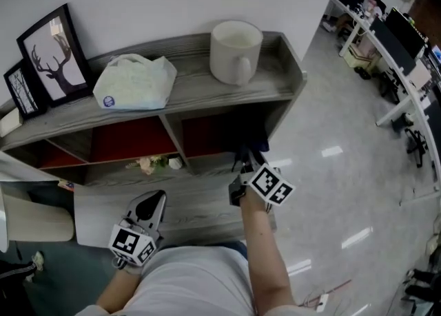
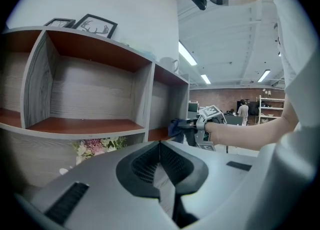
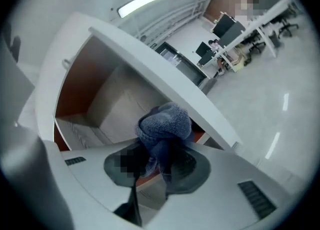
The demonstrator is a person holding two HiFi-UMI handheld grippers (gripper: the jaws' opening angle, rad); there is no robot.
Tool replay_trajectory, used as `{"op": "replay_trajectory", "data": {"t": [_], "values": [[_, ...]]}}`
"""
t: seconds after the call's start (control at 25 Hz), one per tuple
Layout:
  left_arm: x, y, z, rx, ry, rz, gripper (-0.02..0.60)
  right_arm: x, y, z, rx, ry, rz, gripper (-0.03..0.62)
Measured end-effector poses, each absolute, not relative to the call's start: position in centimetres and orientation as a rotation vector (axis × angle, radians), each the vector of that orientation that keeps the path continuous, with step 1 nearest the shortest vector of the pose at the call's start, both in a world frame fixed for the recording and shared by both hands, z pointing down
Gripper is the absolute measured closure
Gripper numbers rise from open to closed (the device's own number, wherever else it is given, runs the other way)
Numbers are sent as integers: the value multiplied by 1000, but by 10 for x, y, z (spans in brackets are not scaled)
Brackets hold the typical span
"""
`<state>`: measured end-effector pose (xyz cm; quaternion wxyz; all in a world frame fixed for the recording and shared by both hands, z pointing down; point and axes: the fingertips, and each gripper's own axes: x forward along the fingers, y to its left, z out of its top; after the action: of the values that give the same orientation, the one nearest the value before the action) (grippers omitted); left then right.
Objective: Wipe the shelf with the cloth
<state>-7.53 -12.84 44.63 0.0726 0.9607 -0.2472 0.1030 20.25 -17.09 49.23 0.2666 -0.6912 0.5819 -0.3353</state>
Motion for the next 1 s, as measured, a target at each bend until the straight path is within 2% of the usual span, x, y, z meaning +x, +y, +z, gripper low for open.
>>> {"op": "replay_trajectory", "data": {"t": [0.64, 1.0], "values": [[-27, -95, 443, 2802, -1018, 328, 565, 236, -182, 471, -1278, 1222, -912, 482], [-14, -93, 439, 2771, -1127, 300, 565, 238, -182, 399, -1044, 1256, -805, 485]]}}
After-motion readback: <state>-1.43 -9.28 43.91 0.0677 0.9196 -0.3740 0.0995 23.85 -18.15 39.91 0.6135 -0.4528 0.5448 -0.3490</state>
